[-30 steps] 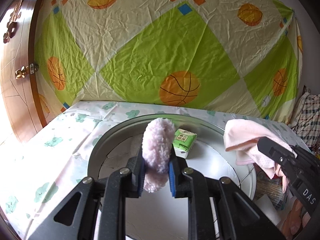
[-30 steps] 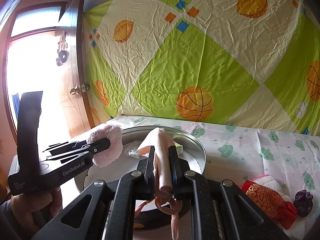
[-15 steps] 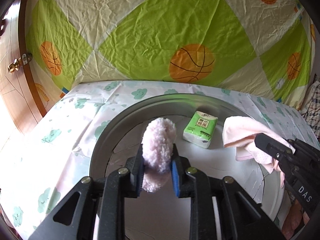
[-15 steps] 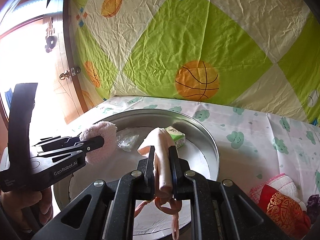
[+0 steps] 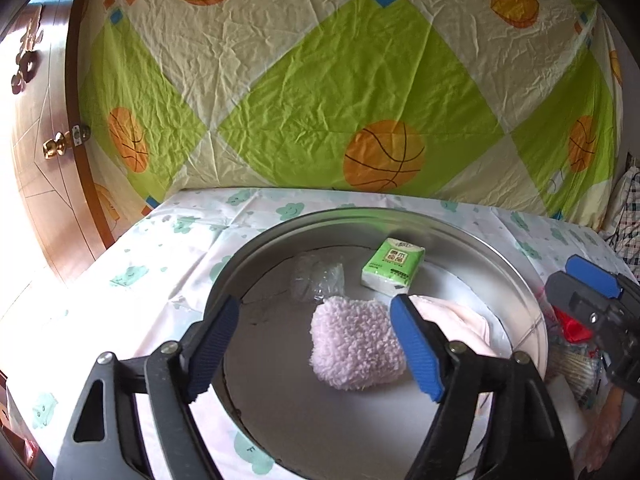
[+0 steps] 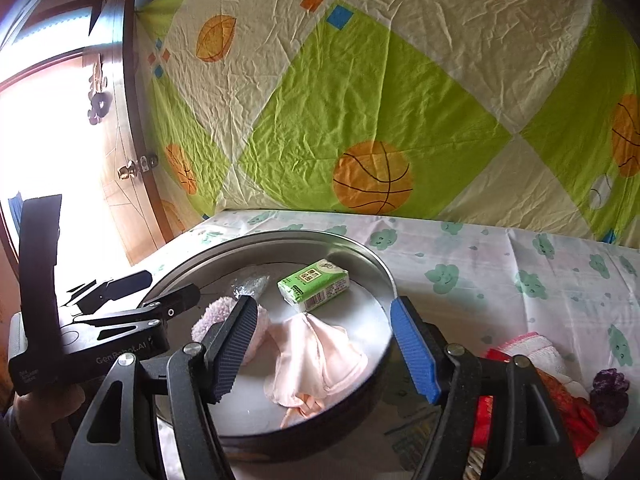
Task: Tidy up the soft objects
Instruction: 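Open the left gripper dropping the puff into the tin while the right releases the pink cloth, then grasp the white rolled towel with the left gripper while the right grasps the white sponge block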
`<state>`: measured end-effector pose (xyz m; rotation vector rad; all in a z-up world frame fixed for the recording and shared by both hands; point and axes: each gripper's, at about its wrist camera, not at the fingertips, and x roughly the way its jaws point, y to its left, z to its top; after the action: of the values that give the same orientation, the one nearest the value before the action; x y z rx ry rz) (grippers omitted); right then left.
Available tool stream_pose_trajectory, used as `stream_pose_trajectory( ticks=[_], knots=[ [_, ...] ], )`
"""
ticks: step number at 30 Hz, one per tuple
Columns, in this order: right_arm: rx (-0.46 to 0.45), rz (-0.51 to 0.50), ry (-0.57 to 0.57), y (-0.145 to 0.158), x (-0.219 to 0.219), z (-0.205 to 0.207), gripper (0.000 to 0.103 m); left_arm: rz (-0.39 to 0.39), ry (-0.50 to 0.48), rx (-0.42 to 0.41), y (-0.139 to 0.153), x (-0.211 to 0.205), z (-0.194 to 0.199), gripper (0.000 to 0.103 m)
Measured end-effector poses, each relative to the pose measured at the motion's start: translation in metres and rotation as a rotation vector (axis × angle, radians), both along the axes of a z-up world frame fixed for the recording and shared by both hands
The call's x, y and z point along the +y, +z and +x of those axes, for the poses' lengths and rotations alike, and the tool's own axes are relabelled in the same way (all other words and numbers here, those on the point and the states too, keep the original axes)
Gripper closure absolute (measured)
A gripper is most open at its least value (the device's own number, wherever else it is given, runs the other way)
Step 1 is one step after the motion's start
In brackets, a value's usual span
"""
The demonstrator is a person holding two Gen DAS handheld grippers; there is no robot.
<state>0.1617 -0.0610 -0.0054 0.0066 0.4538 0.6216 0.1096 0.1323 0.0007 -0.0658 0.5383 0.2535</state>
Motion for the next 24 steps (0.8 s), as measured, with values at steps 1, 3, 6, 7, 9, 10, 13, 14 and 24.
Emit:
stream_pose_trajectory(
  ticks=[1, 3, 6, 7, 9, 10, 13, 14, 24],
  knots=[
    [-0.007, 0.006, -0.007, 0.001, -0.008, -0.005, 0.031, 0.001, -0.005, -0.013, 0.0, -0.005, -0.006, 0.017],
    [-0.016, 0.017, -0.023, 0.002, -0.029, -0.014, 0.028, 0.008, -0.022, -0.034, 0.0, -0.017, -0.017, 0.013],
    [-0.029, 0.007, -0.068, -0.001, -0.061, -0.028, 0.027, 0.021, -0.059, -0.052, -0.001, -0.037, -0.031, 0.013],
    [-0.03, -0.002, -0.085, -0.003, -0.071, -0.033, 0.027, 0.022, -0.068, -0.056, -0.002, -0.043, -0.035, 0.013],
    [-0.03, -0.008, -0.117, -0.008, -0.092, -0.042, 0.027, 0.015, -0.087, -0.066, -0.002, -0.057, -0.044, 0.013],
    [-0.032, -0.005, -0.127, -0.011, -0.102, -0.047, 0.027, 0.015, -0.104, -0.07, -0.002, -0.065, -0.048, 0.012],
    [-0.045, -0.008, -0.167, -0.018, -0.125, -0.059, 0.027, 0.017, -0.145, -0.076, -0.003, -0.091, -0.056, 0.01],
    [-0.05, -0.01, -0.18, -0.02, -0.131, -0.062, 0.027, 0.016, -0.168, -0.072, -0.004, -0.099, -0.057, 0.01],
    [-0.06, 0.039, -0.271, -0.024, -0.175, -0.073, 0.027, 0.058, -0.288, 0.032, -0.022, -0.172, -0.038, 0.01]
  ],
)
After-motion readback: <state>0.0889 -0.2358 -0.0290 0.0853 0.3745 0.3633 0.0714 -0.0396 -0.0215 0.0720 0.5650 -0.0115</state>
